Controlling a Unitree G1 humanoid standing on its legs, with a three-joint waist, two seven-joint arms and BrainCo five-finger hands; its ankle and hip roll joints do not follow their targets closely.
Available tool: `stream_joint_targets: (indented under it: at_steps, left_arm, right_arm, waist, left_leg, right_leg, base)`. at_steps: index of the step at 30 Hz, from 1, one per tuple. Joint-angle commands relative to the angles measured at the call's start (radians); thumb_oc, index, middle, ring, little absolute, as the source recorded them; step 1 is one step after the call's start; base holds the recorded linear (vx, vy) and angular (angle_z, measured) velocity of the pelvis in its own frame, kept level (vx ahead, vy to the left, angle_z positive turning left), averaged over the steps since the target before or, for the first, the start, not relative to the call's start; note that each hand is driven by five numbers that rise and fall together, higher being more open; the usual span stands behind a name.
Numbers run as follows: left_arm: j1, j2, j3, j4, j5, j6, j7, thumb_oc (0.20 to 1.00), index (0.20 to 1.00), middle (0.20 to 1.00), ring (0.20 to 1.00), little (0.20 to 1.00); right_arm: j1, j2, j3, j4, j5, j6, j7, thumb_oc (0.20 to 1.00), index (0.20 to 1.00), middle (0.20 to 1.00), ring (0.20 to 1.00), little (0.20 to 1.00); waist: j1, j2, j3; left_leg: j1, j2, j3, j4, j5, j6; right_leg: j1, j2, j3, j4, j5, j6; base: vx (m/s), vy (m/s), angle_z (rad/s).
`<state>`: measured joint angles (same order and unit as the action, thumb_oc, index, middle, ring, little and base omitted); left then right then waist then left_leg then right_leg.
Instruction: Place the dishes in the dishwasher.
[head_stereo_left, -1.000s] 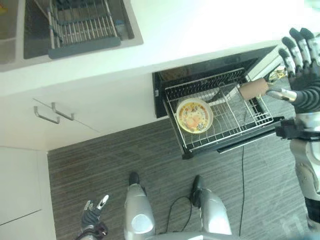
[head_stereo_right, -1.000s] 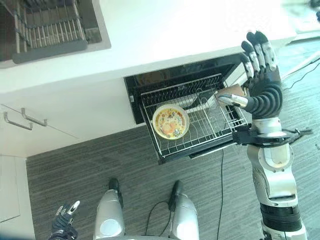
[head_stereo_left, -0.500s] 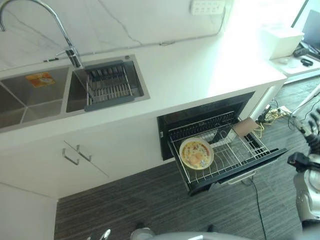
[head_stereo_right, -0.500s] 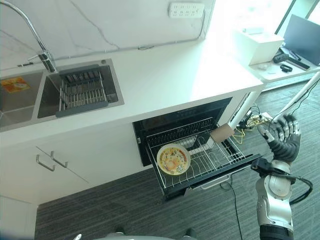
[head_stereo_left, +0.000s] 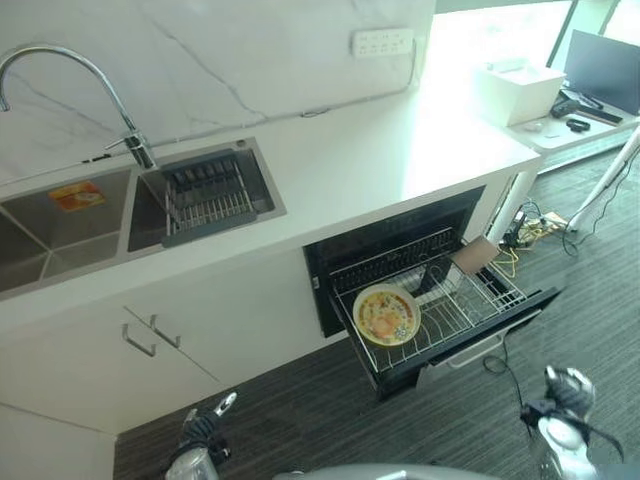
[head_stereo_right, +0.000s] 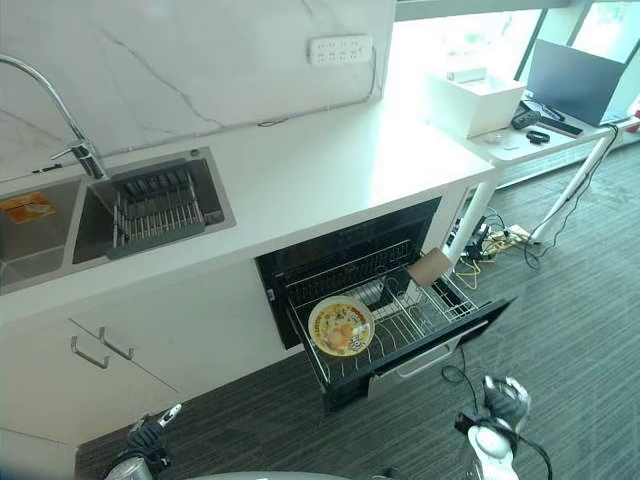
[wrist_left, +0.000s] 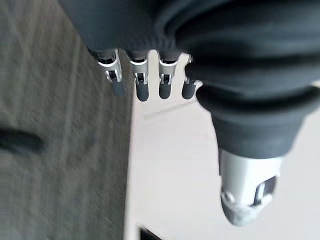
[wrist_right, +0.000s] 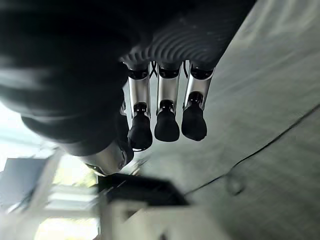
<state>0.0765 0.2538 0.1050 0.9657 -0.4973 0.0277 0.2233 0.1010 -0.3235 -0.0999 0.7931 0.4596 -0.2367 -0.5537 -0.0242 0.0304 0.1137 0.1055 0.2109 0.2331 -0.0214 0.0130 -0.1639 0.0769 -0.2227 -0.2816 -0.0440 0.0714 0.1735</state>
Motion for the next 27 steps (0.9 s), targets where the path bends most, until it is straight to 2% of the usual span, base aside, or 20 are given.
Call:
stream_joint_targets:
  at_steps: [1,3,6,9,12,14,15,19,23,25,26,27]
  left_arm:
    - [-0.028,0.047,-0.018,0.021,-0.063,0.011,0.063,1.000,1.000,1.000,1.000,1.000]
    - [-0.071,0.048,-0.050,0.072,-0.090,0.013,0.078,1.000,1.000,1.000,1.000,1.000]
    - [-0.118,0.051,-0.081,0.131,-0.112,0.004,0.081,1.000,1.000,1.000,1.000,1.000]
    - [-0.157,0.049,-0.108,0.181,-0.136,-0.019,0.094,1.000,1.000,1.000,1.000,1.000]
    - [-0.174,0.050,-0.115,0.194,-0.133,-0.014,0.107,1.000,1.000,1.000,1.000,1.000]
    - [-0.187,0.049,-0.123,0.210,-0.135,-0.018,0.121,1.000,1.000,1.000,1.000,1.000]
    - [-0.201,0.050,-0.136,0.216,-0.136,-0.009,0.125,1.000,1.000,1.000,1.000,1.000]
    - [-0.239,0.049,-0.158,0.235,-0.136,0.005,0.133,1.000,1.000,1.000,1.000,1.000]
    - [-0.291,0.049,-0.188,0.251,-0.134,-0.002,0.167,1.000,1.000,1.000,1.000,1.000]
    - [-0.294,0.046,-0.193,0.237,-0.151,0.004,0.168,1.000,1.000,1.000,1.000,1.000]
    - [-0.294,0.042,-0.201,0.232,-0.160,0.015,0.166,1.000,1.000,1.000,1.000,1.000]
    - [-0.301,0.035,-0.216,0.227,-0.182,0.027,0.169,1.000,1.000,1.000,1.000,1.000]
  right_arm:
    - [-0.097,-0.022,-0.075,-0.033,0.162,-0.102,0.008,0.200,0.200,0.200,0.200,0.200]
    - [-0.126,-0.027,-0.099,0.149,0.259,-0.118,0.076,0.200,0.200,0.200,0.200,0.200]
    - [-0.169,-0.044,-0.116,0.308,0.363,-0.104,0.145,0.200,0.200,0.200,0.200,0.200]
    - [-0.195,-0.056,-0.133,0.412,0.428,-0.086,0.183,0.200,0.200,0.200,0.200,0.200]
    - [-0.204,-0.056,-0.135,0.438,0.459,-0.062,0.203,0.200,0.200,0.200,0.200,0.200]
    - [-0.218,-0.058,-0.119,0.452,0.451,-0.029,0.231,0.200,0.200,0.200,0.200,0.200]
    - [-0.241,-0.066,-0.094,0.457,0.440,0.013,0.260,0.200,0.200,0.200,0.200,0.200]
    - [-0.290,-0.084,-0.063,0.480,0.470,0.081,0.317,0.200,0.200,0.200,0.200,0.200]
    - [-0.359,-0.076,-0.031,0.511,0.522,0.154,0.398,0.200,0.200,0.200,0.200,0.200]
    - [-0.374,-0.086,-0.025,0.502,0.512,0.186,0.393,0.200,0.200,0.200,0.200,0.200]
    - [-0.385,-0.097,-0.022,0.496,0.509,0.189,0.380,0.200,0.200,0.200,0.200,0.200]
    - [-0.407,-0.112,-0.011,0.487,0.516,0.196,0.364,0.200,0.200,0.200,0.200,0.200]
  waist:
    - [0.006,-0.017,0.084]
    - [0.006,-0.011,0.101]
    - [0.008,-0.007,0.120]
    - [0.008,-0.003,0.133]
    - [0.008,-0.001,0.138]
    - [0.009,0.001,0.145]
    - [0.010,0.006,0.154]
    - [0.016,0.011,0.167]
    - [0.022,0.023,0.179]
    - [0.016,0.029,0.191]
    - [0.019,0.040,0.200]
    - [0.026,0.059,0.208]
  left_leg:
    - [-0.077,0.040,-0.027,0.127,0.042,0.015]
    - [-0.109,0.047,-0.035,0.176,0.034,0.012]
    - [-0.159,0.053,-0.052,0.244,0.021,0.009]
    - [-0.216,0.060,-0.071,0.313,0.005,0.011]
    - [-0.248,0.062,-0.084,0.351,-0.004,0.013]
    - [-0.277,0.067,-0.098,0.391,-0.013,0.012]
    - [-0.320,0.072,-0.116,0.439,-0.027,0.012]
    - [-0.398,0.080,-0.137,0.502,-0.046,0.015]
    - [-0.488,0.092,-0.134,0.518,-0.025,0.021]
    - [-0.549,0.120,-0.153,0.598,-0.027,-0.019]
    - [-0.584,0.121,-0.186,0.594,0.000,-0.047]
    - [-0.614,0.118,-0.211,0.534,0.070,-0.069]
  right_leg:
    - [-0.044,-0.069,0.037,0.133,0.012,0.023]
    - [-0.060,-0.073,0.044,0.160,0.006,0.017]
    - [-0.101,-0.081,0.055,0.213,-0.003,0.014]
    - [-0.155,-0.095,0.065,0.281,-0.016,0.007]
    - [-0.196,-0.106,0.075,0.333,-0.026,0.007]
    - [-0.225,-0.115,0.083,0.376,-0.035,0.002]
    - [-0.276,-0.131,0.093,0.438,-0.051,-0.004]
    - [-0.372,-0.160,0.112,0.536,-0.074,-0.009]
    - [-0.496,-0.194,0.134,0.636,-0.094,-0.011]
    - [-0.508,-0.196,0.147,0.648,-0.092,-0.015]
    - [-0.503,-0.197,0.145,0.647,-0.094,-0.016]
    - [-0.514,-0.201,0.143,0.649,-0.100,-0.013]
  base:
    - [0.03,-0.007,-0.01]
    - [0.05,0.009,-0.05]
    - [0.02,0.009,-0.06]
    - [0.00,0.000,0.00]
    - [0.01,-0.018,0.08]
    - [0.02,-0.047,0.10]
    - [0.00,-0.033,0.05]
    - [-0.02,-0.027,0.06]
    - [-0.08,-0.071,0.19]
    - [0.01,0.064,0.21]
    - [-0.04,0.247,0.37]
    - [-0.31,0.405,0.40]
